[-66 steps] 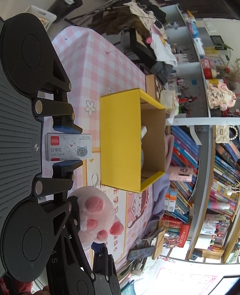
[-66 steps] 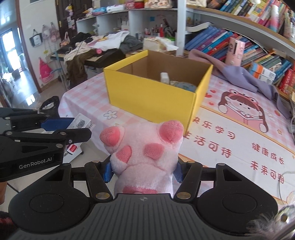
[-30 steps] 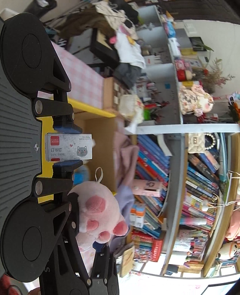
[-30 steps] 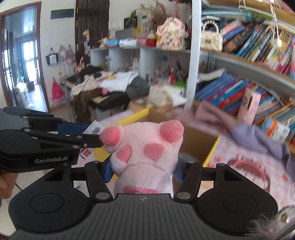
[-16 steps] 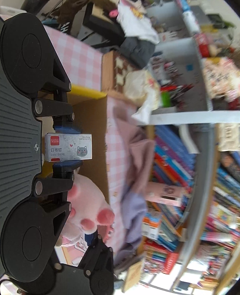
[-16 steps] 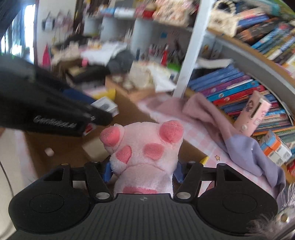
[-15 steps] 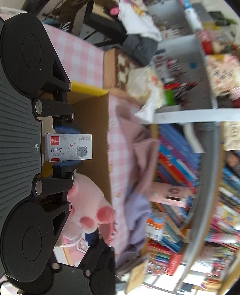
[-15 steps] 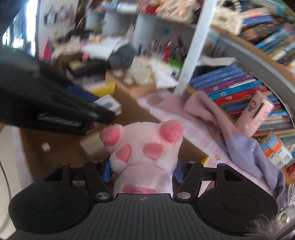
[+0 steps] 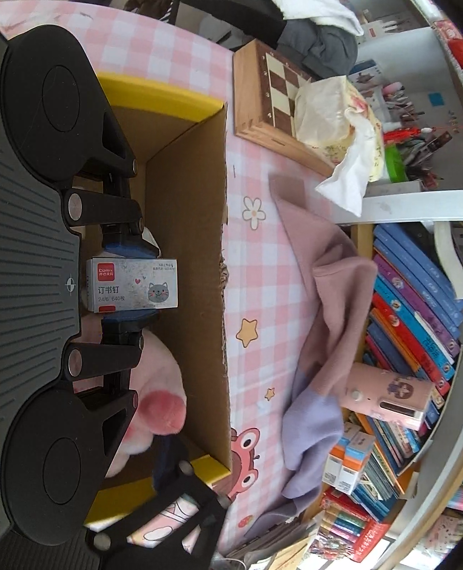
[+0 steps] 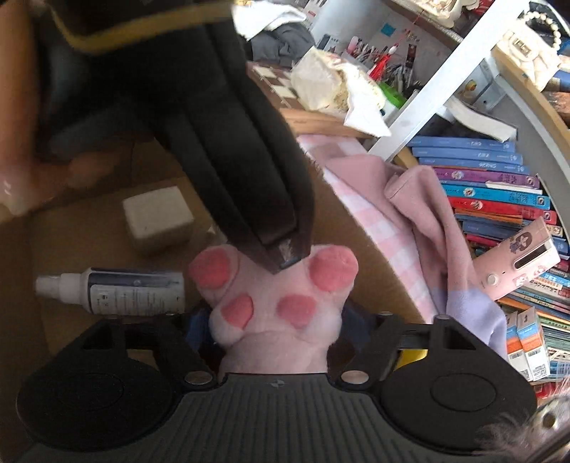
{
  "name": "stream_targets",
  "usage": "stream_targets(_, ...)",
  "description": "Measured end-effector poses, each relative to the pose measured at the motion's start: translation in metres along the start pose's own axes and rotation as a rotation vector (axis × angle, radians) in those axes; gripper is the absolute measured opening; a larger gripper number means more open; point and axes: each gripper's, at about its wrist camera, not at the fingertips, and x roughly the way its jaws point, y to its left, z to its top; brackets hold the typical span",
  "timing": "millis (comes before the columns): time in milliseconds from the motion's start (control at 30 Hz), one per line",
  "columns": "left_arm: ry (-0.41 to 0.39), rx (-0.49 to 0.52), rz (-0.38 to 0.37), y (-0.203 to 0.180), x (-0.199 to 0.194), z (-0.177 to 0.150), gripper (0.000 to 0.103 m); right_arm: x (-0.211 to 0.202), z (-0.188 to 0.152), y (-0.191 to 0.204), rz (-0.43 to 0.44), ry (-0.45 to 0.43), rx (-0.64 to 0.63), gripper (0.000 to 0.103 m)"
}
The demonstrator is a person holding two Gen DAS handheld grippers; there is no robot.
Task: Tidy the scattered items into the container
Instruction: 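Lower the card box and pig into the yellow box and open both tools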
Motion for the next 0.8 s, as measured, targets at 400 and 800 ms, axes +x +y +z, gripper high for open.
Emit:
stream_targets(400,-0.152,0.017,-0.03,0.002,-0.067,-0.012,0.076,-0.065,-0.009,0.005,-0.055,-0.186,0.059,0.092)
stream_targets(800,-0.442,0.122,0.089,-0.028,-0.175,-0.069,0.091,-0.154,-0.021,0.022,-0.142,-0.349,0.188,0.092)
